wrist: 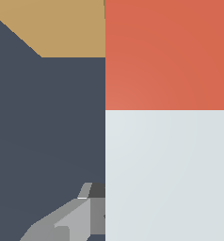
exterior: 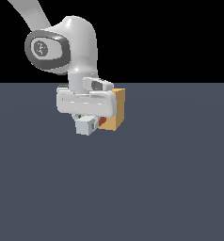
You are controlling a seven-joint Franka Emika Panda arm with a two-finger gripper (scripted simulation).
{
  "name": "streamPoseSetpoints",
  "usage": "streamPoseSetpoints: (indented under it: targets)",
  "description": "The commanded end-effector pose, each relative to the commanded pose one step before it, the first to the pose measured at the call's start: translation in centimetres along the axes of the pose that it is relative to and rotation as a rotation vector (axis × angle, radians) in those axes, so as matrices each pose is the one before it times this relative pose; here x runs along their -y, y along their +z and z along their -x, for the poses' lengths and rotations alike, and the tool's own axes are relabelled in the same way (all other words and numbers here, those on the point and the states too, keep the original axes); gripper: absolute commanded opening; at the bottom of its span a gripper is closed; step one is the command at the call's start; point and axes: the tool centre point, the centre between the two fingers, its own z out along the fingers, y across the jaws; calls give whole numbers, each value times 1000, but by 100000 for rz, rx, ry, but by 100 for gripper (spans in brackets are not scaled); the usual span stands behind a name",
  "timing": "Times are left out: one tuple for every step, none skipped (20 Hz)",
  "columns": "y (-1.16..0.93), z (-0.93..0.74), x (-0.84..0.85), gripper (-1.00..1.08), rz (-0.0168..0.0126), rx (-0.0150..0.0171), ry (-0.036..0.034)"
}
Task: Insert the peg into the horizontal hole in a box.
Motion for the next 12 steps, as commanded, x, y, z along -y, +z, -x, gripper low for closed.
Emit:
streamPoseSetpoints:
  targets:
    - [-168, -1931, -33, -100, 332, -218, -146]
    - [-24, -777, 3, -100, 42, -24, -1]
    - [2, -703, -4, -100, 0, 0, 0]
    - [-36, -625, -4, -100, 61, -33, -3]
    - [2, -546, -14, -100, 0, 0, 0]
    - [2, -464, -19, -100, 0, 0, 0]
    - [-25, -382, -18, -100, 44, -20, -6]
    - [1, -298, -24, -100, 0, 0, 0]
    - [1, -222, -23, -100, 0, 0, 0]
    - [1, -153, -19, -100, 0, 0, 0]
    - [0, -89, -13, -100, 0, 0, 0]
    - [0, -29, -5, -100, 0, 0, 0]
